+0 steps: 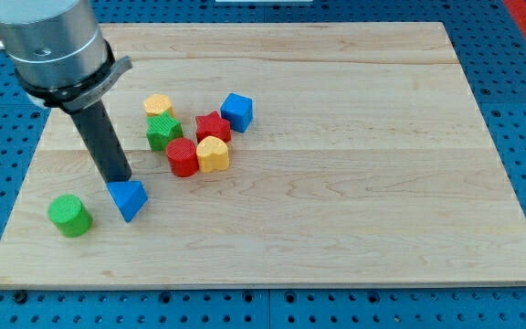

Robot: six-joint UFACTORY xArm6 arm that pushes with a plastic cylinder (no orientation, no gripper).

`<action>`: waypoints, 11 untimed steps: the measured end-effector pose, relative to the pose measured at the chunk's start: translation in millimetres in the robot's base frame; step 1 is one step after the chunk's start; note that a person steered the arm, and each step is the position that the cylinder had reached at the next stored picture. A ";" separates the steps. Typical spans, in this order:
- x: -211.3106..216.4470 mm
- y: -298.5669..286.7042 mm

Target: Move blue triangle on right side of res star

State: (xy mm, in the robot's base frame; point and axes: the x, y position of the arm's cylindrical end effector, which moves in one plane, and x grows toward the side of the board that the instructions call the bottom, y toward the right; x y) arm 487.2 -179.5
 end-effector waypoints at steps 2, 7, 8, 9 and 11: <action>15.8 -31.6; 9.1 126.5; -21.3 157.6; -21.3 197.6; -59.2 187.1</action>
